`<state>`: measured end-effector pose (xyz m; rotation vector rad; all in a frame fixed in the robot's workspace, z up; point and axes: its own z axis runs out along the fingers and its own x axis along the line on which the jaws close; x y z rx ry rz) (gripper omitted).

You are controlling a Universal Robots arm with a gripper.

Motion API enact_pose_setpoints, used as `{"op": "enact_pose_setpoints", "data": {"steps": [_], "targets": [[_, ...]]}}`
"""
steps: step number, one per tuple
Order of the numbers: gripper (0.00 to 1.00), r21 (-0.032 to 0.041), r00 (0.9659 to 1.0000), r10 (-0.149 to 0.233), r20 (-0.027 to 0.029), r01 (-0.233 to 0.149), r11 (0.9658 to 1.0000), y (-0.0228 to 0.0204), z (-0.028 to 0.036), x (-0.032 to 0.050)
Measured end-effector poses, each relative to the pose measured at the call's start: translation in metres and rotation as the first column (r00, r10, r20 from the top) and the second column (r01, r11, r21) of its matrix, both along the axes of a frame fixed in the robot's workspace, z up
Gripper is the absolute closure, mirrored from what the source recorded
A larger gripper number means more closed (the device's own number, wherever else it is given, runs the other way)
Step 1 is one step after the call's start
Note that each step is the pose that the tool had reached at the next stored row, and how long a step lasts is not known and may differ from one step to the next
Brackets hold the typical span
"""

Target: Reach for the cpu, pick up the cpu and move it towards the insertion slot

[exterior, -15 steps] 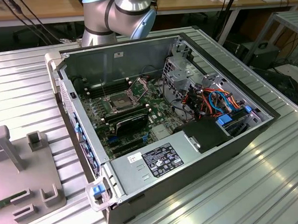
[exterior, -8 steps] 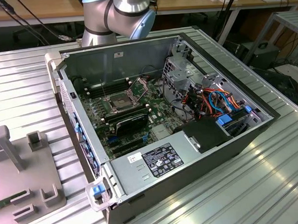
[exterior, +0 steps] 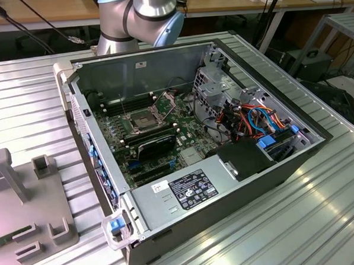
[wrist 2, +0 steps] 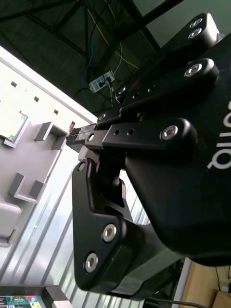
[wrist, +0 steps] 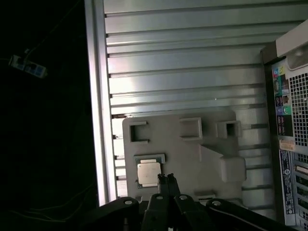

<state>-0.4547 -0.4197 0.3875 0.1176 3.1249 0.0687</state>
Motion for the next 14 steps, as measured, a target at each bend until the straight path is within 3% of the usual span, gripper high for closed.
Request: {"op": "enact_pose_setpoints", "data": {"steps": [5,14], "targets": [[0.89,0.0,1.0,0.0,-0.0029,0.0,1.0,0.0,-0.0001,-0.0093],[0.89,0.0,1.0,0.0,-0.0031,0.0,1.0,0.0,-0.0001,-0.0103]]}}
